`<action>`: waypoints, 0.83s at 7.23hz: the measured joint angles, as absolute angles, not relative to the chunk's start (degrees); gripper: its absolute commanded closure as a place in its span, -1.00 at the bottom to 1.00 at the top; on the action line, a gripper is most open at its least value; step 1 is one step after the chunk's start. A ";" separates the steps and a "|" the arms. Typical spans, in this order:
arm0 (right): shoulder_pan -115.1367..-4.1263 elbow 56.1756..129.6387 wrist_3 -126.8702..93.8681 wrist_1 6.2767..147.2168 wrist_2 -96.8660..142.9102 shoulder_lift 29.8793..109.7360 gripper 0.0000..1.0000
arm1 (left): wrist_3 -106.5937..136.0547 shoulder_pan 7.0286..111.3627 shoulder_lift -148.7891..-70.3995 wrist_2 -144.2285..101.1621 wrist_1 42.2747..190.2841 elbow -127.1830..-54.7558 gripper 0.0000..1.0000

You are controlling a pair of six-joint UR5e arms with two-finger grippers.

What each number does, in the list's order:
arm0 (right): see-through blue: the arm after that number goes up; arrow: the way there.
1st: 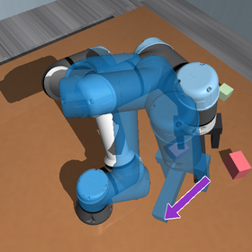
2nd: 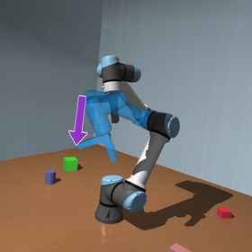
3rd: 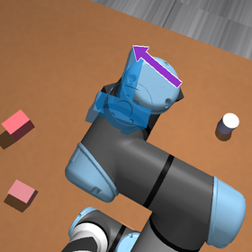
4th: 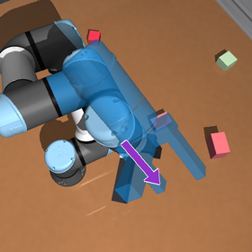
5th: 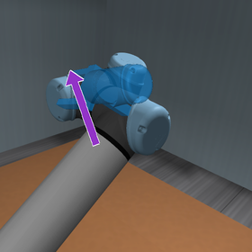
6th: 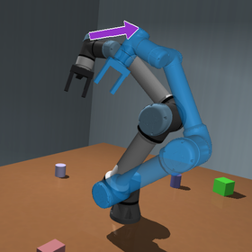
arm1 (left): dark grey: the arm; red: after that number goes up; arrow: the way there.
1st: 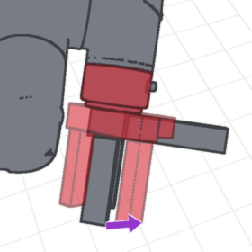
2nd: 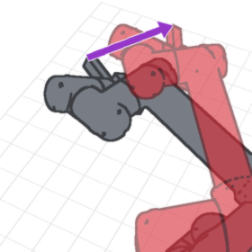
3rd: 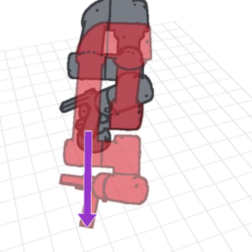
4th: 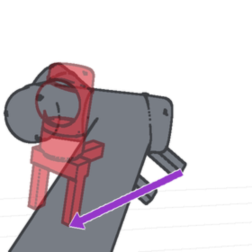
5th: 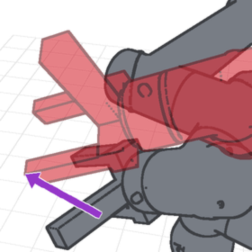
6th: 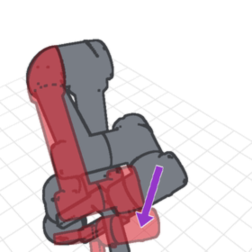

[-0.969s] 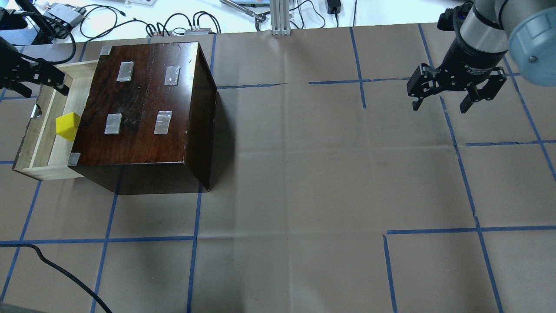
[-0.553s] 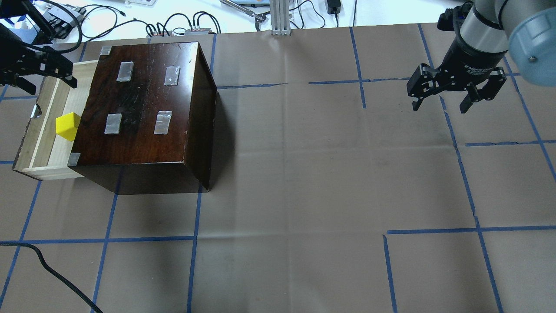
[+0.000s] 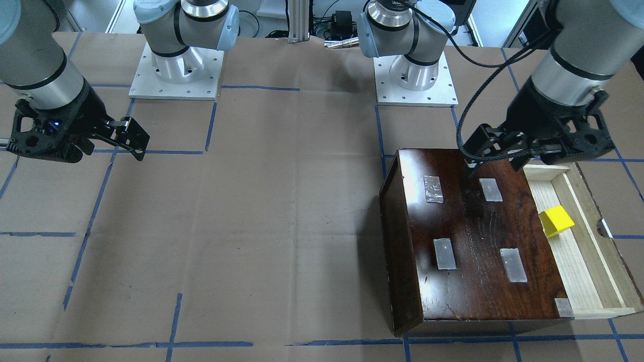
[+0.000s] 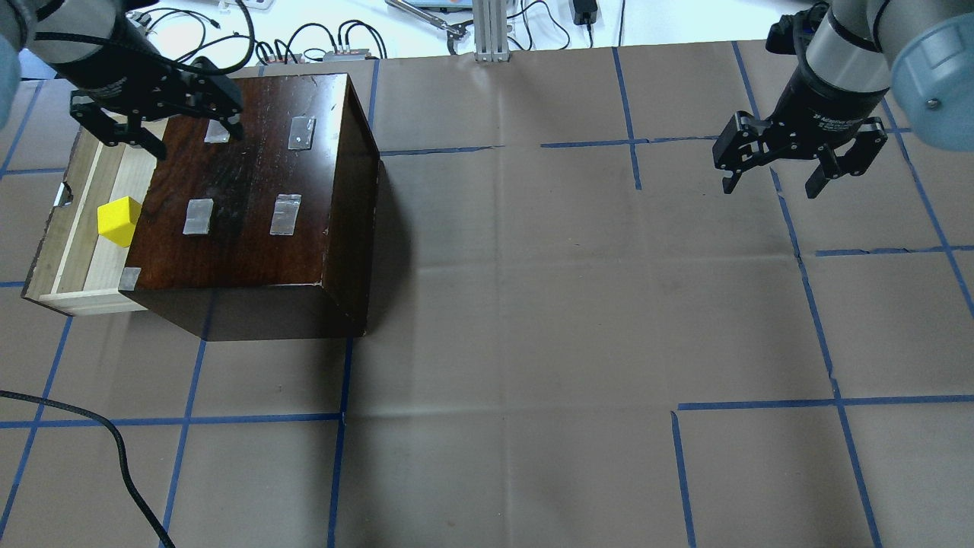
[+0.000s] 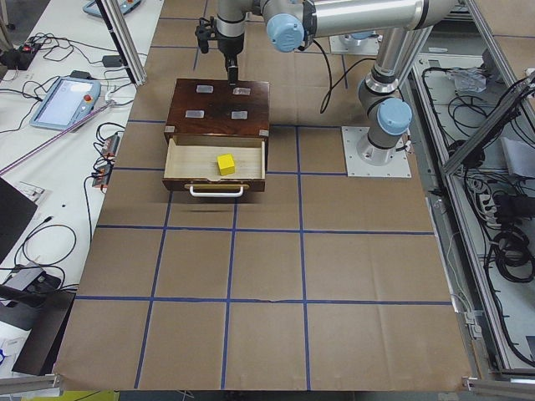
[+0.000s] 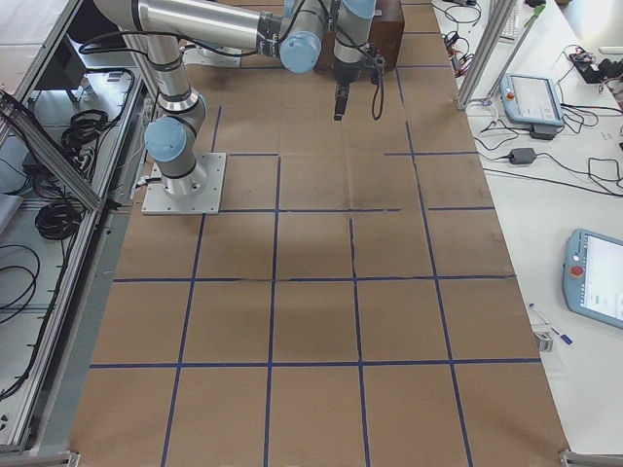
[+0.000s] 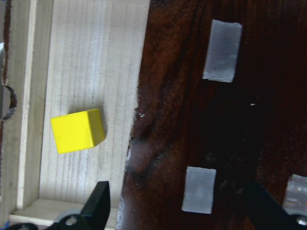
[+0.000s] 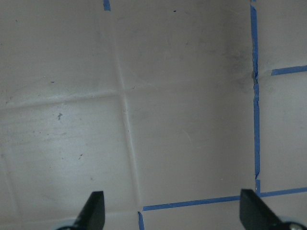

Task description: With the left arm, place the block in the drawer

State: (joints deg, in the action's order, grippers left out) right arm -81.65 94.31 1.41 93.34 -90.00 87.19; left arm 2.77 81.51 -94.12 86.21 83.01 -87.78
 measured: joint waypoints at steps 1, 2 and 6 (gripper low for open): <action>-81.65 94.31 1.41 93.34 -90.00 87.19 -1.00 | 5.53 84.52 -94.10 86.26 83.14 -87.98 -0.97; -81.65 94.31 1.41 93.34 -90.00 87.19 -1.00 | 7.11 86.89 -93.92 86.36 83.27 -88.56 -0.96; -81.65 94.26 1.41 93.34 -90.00 87.19 -1.00 | 2.75 89.87 -90.56 89.27 83.37 -93.86 -0.97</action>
